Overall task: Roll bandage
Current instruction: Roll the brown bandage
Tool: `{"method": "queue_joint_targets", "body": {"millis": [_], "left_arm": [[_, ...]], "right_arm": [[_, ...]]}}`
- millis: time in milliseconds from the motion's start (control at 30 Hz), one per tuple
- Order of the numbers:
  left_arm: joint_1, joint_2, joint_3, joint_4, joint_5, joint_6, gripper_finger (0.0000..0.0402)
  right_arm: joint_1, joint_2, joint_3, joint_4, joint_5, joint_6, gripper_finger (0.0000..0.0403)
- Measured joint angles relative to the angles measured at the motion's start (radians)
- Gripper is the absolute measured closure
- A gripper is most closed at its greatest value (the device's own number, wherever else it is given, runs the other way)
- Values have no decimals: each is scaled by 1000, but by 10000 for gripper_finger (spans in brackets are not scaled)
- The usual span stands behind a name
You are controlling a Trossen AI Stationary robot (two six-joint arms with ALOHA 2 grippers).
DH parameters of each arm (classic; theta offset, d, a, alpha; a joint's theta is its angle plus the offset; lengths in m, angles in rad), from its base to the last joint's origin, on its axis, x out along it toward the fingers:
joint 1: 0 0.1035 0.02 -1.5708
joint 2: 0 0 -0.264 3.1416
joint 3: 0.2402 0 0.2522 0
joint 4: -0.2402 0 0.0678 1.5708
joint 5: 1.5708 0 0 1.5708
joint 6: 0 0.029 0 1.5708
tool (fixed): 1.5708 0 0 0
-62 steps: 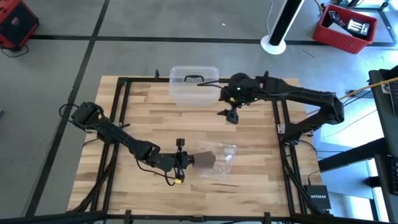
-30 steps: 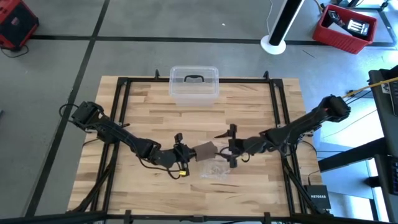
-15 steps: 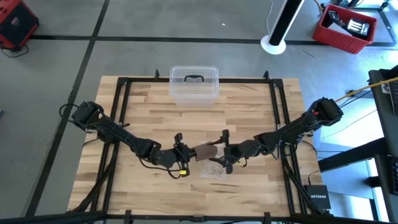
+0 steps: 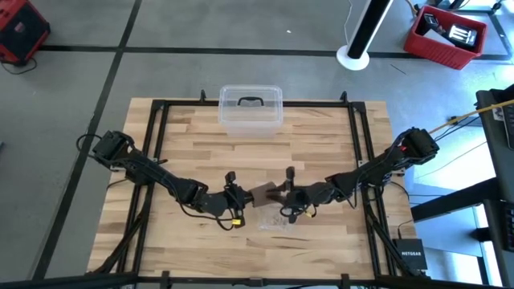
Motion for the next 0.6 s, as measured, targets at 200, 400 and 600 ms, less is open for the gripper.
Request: {"method": "queue_joint_targets", "body": {"millis": [200, 400, 600], "left_arm": [[-2, 4, 0, -9, 0, 2, 387], [-3, 4, 0, -7, 0, 24, 387], [-3, 4, 0, -5, 0, 23, 387]], "right_arm": [[22, -61, 1, -2, 14, 34, 394], [19, -193, 0, -75, 130, 33, 397], [19, -226, 0, -84, -2, 95, 361]]}}
